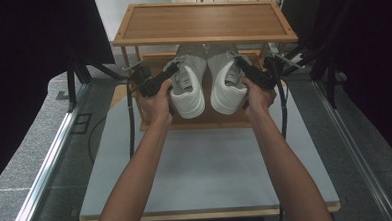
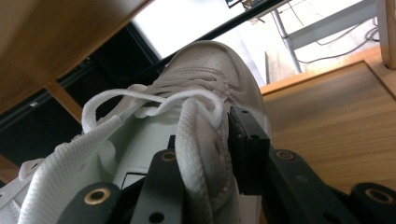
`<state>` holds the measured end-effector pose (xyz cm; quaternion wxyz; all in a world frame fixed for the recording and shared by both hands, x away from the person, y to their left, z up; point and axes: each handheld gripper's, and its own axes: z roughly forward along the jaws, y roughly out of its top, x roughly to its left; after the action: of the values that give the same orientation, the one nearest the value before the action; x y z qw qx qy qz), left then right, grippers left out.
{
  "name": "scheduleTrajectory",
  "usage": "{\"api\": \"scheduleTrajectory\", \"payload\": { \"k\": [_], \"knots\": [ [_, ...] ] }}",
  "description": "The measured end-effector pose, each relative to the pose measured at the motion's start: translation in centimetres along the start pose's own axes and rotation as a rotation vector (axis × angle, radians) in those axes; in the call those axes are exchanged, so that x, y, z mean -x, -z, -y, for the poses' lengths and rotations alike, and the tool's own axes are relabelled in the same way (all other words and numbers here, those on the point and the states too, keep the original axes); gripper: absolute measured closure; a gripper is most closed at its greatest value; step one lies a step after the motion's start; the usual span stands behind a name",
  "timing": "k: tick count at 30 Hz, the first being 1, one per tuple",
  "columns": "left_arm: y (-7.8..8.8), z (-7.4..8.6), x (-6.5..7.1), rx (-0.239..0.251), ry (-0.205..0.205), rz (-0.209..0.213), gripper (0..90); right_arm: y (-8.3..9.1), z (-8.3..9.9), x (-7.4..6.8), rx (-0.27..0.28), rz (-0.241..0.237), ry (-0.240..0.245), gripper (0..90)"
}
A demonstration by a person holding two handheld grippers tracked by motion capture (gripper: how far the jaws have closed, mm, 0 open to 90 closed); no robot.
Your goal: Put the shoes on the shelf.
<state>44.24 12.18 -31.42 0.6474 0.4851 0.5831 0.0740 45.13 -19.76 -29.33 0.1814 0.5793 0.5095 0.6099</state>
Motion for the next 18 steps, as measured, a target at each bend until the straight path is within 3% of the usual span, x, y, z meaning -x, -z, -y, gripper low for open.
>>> {"api": "scheduleTrajectory", "payload": {
  "k": [9,12,13,17,18],
  "knots": [
    [-0.8,-0.5,0.4,0.012,-0.007,-0.013,77.2,-0.7,0.0,0.5,-0.002,0.007,-0.018,75.3],
    [-1.0,-0.6,0.8,0.028,-0.034,-0.017,76.4,-0.9,-0.2,0.4,-0.004,0.009,-0.024,74.4],
    [-1.2,-0.6,0.8,0.019,-0.036,-0.006,74.3,-1.3,-0.1,0.6,-0.007,-0.009,-0.036,69.7],
    [-1.8,-0.3,0.1,0.005,0.019,0.037,64.6,-1.8,0.0,0.6,-0.016,-0.049,-0.067,59.7],
    [-1.9,-0.3,-0.1,-0.002,0.034,0.053,55.0,-2.2,0.1,0.2,-0.027,-0.074,-0.062,48.9]
  ]
}}
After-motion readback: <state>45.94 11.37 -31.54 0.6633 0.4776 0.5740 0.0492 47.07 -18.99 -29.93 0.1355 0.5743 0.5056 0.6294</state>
